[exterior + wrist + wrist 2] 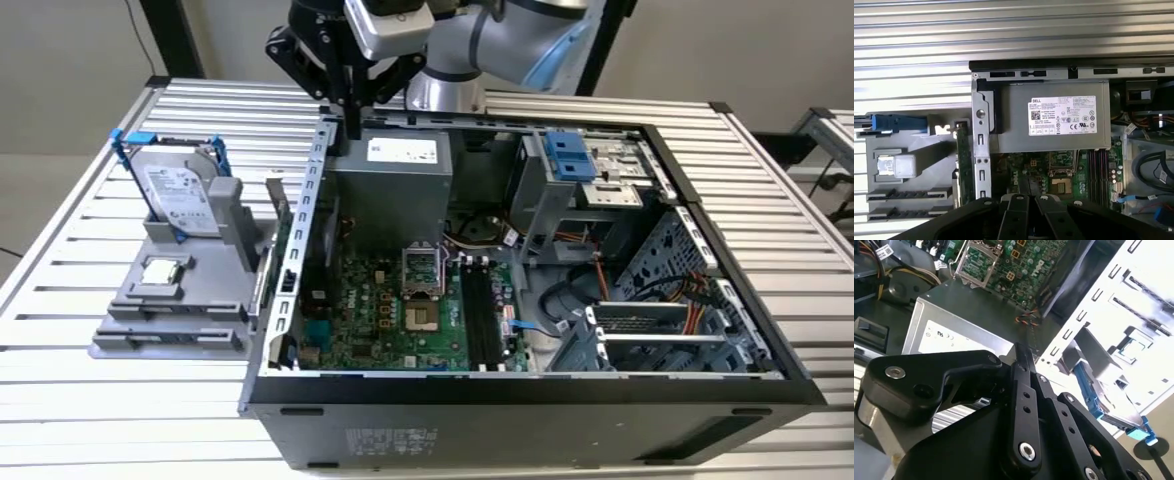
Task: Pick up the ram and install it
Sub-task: 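Reach for the ram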
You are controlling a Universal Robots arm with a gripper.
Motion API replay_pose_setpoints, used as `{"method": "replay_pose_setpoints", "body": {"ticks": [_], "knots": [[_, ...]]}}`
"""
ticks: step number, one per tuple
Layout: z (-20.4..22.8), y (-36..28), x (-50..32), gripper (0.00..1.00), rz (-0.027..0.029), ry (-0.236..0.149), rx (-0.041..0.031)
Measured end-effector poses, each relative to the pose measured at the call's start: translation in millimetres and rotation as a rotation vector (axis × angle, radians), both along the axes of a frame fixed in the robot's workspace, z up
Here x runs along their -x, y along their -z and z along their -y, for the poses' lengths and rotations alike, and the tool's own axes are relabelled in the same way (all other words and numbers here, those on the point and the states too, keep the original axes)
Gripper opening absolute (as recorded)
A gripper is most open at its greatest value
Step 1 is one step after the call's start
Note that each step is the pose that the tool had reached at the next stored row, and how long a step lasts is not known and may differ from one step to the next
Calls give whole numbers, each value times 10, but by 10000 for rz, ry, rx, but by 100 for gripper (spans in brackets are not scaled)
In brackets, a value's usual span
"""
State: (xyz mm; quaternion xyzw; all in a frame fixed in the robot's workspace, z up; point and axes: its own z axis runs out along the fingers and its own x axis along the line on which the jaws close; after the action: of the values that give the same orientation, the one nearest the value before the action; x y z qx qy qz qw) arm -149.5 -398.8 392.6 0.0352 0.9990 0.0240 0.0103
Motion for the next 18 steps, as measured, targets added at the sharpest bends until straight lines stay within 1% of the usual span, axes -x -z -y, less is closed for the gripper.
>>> {"method": "replay_pose_setpoints", "body": {"ticks": [7, 18], "knots": [[0, 0, 130, 0, 1, -1, 0], [0, 0, 309, 0, 0, -2, 0]]}}
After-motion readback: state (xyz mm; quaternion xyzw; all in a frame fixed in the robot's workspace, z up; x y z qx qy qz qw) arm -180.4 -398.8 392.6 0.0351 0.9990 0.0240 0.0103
